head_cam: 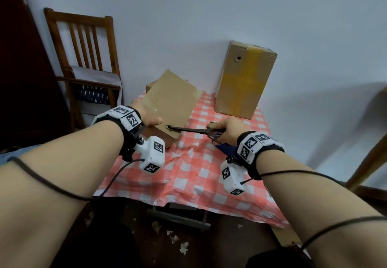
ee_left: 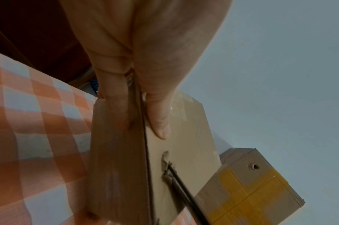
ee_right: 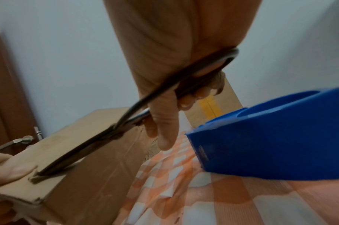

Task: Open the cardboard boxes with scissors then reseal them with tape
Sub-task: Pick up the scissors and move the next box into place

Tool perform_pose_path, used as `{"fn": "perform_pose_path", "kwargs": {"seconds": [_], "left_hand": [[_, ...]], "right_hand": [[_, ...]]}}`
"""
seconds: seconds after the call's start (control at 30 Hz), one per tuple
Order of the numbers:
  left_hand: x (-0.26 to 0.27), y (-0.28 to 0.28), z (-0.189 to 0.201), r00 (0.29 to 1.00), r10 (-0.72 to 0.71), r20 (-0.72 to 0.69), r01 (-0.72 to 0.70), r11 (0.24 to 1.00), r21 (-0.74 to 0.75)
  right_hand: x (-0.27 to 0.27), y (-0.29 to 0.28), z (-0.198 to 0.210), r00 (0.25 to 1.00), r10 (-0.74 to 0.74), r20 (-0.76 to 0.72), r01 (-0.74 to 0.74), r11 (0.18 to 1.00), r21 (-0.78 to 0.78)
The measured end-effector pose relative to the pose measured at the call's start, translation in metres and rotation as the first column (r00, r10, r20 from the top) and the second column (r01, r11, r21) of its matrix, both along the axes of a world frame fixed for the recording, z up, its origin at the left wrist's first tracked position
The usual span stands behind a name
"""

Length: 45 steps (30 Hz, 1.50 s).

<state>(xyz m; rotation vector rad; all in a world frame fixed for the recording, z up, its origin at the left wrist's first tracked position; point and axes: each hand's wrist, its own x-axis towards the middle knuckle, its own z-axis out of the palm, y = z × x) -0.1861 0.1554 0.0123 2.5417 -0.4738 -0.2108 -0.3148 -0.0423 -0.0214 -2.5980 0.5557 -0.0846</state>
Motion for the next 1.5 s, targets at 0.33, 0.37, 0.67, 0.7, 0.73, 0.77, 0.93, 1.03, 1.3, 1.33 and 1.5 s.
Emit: {"fn": "perform_pose_path", "kwargs": {"seconds": [0.33, 0.37, 0.67, 0.7, 0.73, 0.77, 0.93, 1.03, 1.3, 1.33, 1.5], "left_hand": [[-0.009, -0.001, 0.006, 0.999, -0.034, -0.005, 0.033, 0.999, -0.037], [-0.009, -0.001, 0.006, 1.0, -0.026, -0.013, 0.026, 0.999, -0.048], [0.002, 0.011, -0.002, 0.997, 0.015, -0.078, -0.019, 0.998, -0.06], [0.004, 0.013, -0.003, 0.996, 0.007, -0.085, -0.013, 0.997, -0.07], [0.005, 0.014, -0.005, 0.996, -0.001, -0.094, -0.007, 0.997, -0.082], [0.005, 0.016, -0.006, 0.995, -0.003, -0.1, -0.007, 0.995, -0.095], [0.008, 0.021, -0.008, 0.993, 0.02, -0.112, -0.033, 0.993, -0.111], [0.015, 0.026, -0.014, 0.988, 0.047, -0.145, -0.062, 0.993, -0.102], [0.02, 0.027, -0.021, 0.991, 0.052, -0.124, -0.064, 0.993, -0.095], [0.021, 0.027, -0.021, 0.991, 0.052, -0.121, -0.063, 0.993, -0.096], [0.021, 0.027, -0.024, 0.995, 0.038, -0.095, -0.047, 0.994, -0.099]], "right_hand": [[-0.011, 0.0, -0.023, 0.998, -0.034, 0.047, 0.025, 0.981, 0.192], [-0.01, 0.0, -0.018, 0.999, -0.021, 0.048, 0.012, 0.982, 0.187], [-0.007, 0.002, -0.008, 0.993, -0.016, -0.115, 0.045, 0.968, 0.248], [-0.008, 0.006, -0.012, 0.992, -0.026, -0.121, 0.06, 0.956, 0.286], [-0.008, 0.008, -0.015, 0.992, -0.026, -0.123, 0.062, 0.954, 0.292], [-0.007, 0.01, -0.017, 0.993, -0.022, -0.116, 0.054, 0.958, 0.282], [-0.001, 0.012, -0.015, 0.999, 0.0, -0.045, 0.011, 0.964, 0.266], [0.001, 0.013, -0.015, 1.0, 0.004, 0.013, -0.007, 0.958, 0.287], [0.006, 0.011, -0.007, 0.995, -0.085, 0.058, 0.065, 0.955, 0.288], [0.007, 0.01, -0.007, 0.993, -0.104, 0.056, 0.084, 0.955, 0.285], [0.013, 0.011, -0.011, 0.959, -0.282, -0.02, 0.281, 0.944, 0.171]]}}
